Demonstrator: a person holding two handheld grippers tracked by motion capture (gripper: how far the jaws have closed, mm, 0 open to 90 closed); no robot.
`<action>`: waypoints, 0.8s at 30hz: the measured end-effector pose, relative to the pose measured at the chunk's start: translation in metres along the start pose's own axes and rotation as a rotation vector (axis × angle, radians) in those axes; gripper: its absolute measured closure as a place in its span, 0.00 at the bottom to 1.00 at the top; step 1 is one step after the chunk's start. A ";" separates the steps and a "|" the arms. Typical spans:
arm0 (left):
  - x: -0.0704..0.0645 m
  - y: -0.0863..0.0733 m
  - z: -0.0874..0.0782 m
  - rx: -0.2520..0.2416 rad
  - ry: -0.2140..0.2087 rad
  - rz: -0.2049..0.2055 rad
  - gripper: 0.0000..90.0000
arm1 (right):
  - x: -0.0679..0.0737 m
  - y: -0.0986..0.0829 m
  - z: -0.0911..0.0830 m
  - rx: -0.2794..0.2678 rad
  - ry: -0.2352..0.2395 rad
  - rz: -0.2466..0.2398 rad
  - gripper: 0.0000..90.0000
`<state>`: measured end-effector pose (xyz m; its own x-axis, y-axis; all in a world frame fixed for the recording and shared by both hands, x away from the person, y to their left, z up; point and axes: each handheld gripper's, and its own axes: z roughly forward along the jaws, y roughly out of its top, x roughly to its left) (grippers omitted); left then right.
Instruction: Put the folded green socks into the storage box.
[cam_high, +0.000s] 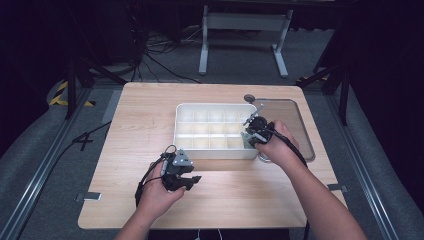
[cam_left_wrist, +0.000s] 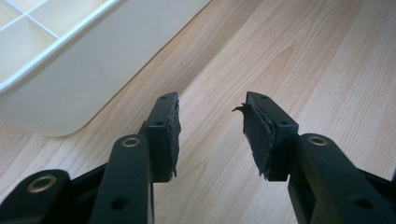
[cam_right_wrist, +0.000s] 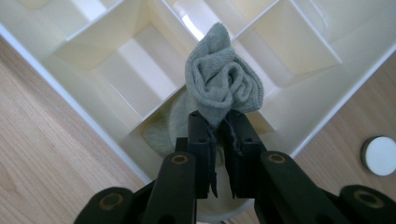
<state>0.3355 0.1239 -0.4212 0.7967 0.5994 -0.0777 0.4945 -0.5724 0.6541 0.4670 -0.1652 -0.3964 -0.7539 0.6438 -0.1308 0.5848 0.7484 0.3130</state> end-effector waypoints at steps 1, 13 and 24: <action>0.000 0.000 -0.001 0.003 0.003 0.000 0.63 | 0.000 0.000 0.002 0.008 0.005 0.007 0.90; 0.001 -0.006 -0.006 0.004 0.013 -0.010 0.63 | -0.004 0.005 0.021 0.095 0.034 0.033 0.91; 0.001 -0.005 -0.005 -0.001 0.007 -0.014 0.63 | -0.006 0.000 -0.002 -0.003 0.068 0.059 0.62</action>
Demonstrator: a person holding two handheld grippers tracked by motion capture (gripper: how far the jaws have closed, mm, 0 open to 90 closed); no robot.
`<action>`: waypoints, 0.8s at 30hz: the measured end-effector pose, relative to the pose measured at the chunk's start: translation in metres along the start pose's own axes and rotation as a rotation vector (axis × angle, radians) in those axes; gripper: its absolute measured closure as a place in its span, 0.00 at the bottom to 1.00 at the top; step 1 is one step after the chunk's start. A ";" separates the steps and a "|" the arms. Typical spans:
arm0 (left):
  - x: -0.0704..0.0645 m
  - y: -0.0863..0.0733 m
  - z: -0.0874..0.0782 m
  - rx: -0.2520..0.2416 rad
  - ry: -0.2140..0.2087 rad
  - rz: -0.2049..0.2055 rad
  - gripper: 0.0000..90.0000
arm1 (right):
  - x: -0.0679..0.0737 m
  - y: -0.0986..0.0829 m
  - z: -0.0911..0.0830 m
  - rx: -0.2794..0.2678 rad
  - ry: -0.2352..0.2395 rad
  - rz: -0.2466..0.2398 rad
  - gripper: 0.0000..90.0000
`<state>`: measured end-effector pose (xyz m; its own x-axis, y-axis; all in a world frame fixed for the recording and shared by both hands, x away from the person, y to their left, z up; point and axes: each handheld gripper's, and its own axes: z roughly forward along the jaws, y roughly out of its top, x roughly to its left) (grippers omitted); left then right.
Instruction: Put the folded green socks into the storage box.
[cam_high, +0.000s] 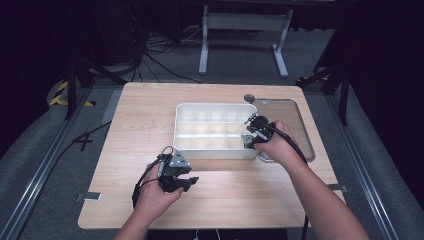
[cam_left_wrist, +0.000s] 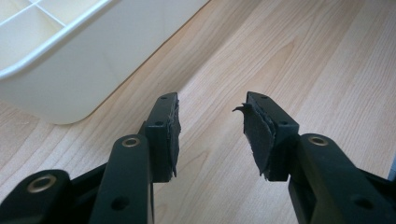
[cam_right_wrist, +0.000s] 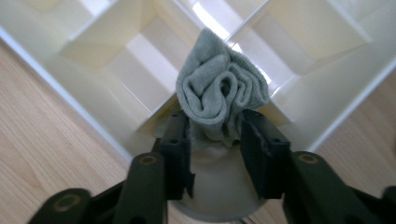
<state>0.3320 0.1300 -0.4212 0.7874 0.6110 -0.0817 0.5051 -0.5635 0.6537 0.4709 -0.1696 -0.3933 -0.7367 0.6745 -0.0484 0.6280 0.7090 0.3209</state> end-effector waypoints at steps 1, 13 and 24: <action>0.000 0.000 0.000 0.001 -0.001 0.000 0.63 | 0.001 0.002 -0.005 -0.013 -0.005 -0.003 0.60; 0.001 0.000 -0.001 0.008 -0.002 0.006 0.62 | 0.009 0.015 0.010 0.034 -0.081 -0.007 0.87; 0.001 -0.003 -0.005 -0.003 0.004 -0.001 0.62 | -0.002 0.012 0.026 0.034 0.025 0.028 0.86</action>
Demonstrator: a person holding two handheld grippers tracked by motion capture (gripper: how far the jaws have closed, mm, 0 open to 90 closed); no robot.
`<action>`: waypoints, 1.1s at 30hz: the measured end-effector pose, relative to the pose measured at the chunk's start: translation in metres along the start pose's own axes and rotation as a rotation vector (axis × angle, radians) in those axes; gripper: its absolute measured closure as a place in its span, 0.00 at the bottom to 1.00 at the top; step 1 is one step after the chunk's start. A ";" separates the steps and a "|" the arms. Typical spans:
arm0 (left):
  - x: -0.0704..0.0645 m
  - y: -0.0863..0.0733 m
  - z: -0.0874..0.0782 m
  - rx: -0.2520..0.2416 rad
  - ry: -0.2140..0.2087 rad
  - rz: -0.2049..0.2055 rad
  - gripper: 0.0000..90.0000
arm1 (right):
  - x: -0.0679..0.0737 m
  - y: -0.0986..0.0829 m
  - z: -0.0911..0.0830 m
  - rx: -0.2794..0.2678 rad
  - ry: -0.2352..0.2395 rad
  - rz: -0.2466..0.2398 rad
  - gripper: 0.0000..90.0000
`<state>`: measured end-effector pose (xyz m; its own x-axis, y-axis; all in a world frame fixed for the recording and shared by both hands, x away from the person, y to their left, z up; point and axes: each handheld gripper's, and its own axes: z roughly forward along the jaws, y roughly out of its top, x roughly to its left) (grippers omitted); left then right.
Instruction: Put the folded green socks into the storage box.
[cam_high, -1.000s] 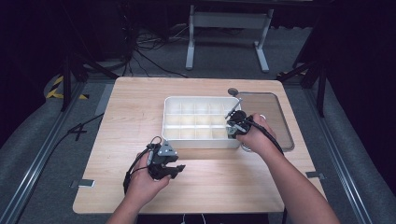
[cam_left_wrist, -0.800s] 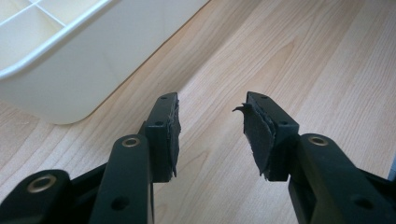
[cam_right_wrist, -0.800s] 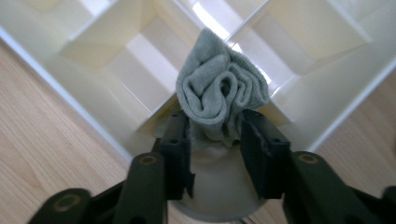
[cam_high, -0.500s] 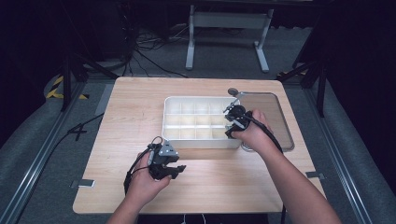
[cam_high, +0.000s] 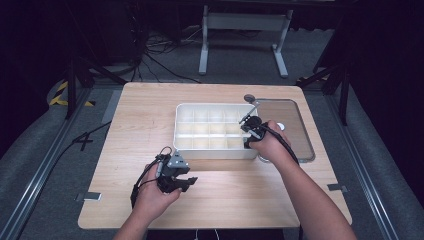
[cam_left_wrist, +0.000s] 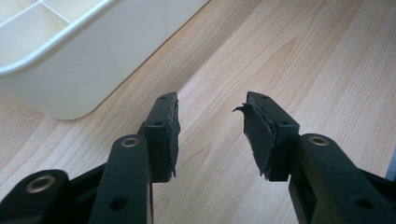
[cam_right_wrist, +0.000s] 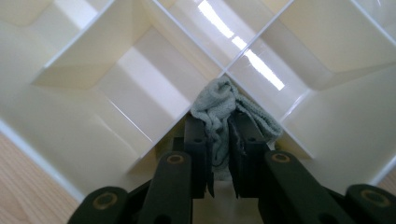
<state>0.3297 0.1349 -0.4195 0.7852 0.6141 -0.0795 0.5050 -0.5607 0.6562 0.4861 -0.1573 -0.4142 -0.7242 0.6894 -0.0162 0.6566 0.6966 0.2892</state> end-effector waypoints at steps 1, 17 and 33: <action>0.000 0.000 0.000 0.000 0.000 0.000 0.62 | -0.002 -0.002 -0.002 -0.010 0.016 0.004 0.84; 0.001 -0.001 -0.005 -0.003 -0.009 -0.009 0.61 | 0.001 -0.037 -0.071 -0.350 0.072 -0.015 0.56; 0.001 0.006 -0.009 -0.005 -0.026 0.008 0.61 | 0.026 -0.085 -0.094 -0.552 0.183 -0.093 0.51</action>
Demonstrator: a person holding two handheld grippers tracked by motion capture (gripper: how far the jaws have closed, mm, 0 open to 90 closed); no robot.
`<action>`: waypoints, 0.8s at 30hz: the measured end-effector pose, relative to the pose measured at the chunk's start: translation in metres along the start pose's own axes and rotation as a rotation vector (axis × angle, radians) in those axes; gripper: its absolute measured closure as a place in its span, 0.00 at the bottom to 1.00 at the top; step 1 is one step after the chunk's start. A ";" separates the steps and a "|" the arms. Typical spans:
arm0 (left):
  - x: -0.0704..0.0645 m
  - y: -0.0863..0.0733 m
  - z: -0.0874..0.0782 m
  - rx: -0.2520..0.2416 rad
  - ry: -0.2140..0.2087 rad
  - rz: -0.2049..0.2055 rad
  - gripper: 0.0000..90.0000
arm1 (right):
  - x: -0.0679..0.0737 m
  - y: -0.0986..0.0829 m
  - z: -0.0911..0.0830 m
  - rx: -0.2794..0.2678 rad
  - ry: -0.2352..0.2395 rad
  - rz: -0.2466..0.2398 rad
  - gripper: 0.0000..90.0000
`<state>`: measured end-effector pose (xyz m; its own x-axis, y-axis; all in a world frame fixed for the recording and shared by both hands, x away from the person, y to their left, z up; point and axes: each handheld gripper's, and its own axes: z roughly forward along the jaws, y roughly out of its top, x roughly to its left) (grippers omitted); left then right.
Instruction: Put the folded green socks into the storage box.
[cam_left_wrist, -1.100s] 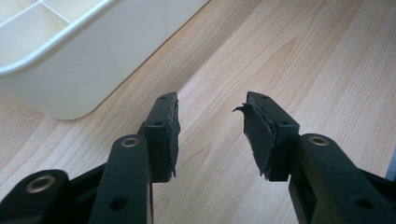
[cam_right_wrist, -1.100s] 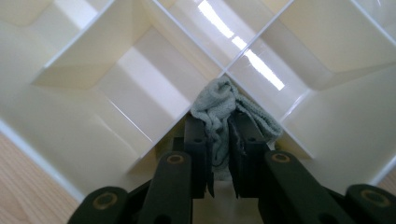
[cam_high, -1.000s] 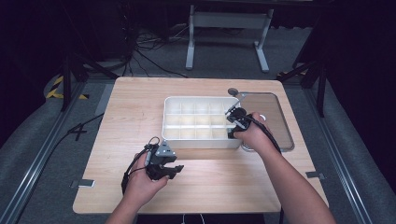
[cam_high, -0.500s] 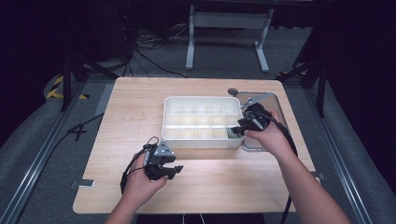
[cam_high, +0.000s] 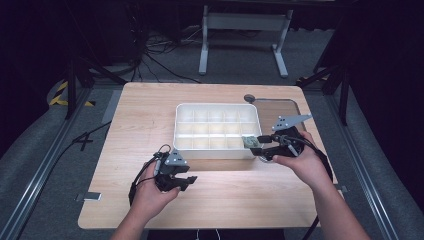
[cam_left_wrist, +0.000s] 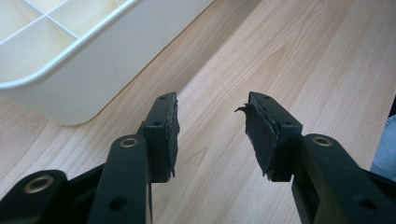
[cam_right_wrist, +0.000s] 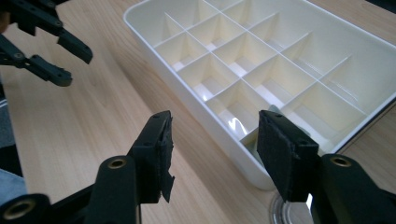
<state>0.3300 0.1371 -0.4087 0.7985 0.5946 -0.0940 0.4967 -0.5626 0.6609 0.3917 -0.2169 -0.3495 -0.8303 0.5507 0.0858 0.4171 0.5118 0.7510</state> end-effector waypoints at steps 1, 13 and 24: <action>-0.001 0.000 -0.001 0.002 0.001 0.002 0.61 | 0.004 -0.005 -0.003 -0.027 0.019 0.000 0.50; -0.004 -0.001 -0.006 -0.007 0.006 0.021 0.57 | 0.027 -0.033 0.006 -0.043 0.036 0.006 0.39; -0.005 -0.004 -0.005 0.026 -0.004 0.051 0.55 | 0.035 -0.052 0.023 0.050 0.091 -0.061 0.32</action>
<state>0.3229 0.1393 -0.4069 0.8243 0.5626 -0.0635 0.4640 -0.6069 0.6453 0.3494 -0.2087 -0.4005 -0.8840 0.4563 0.1019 0.3806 0.5758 0.7236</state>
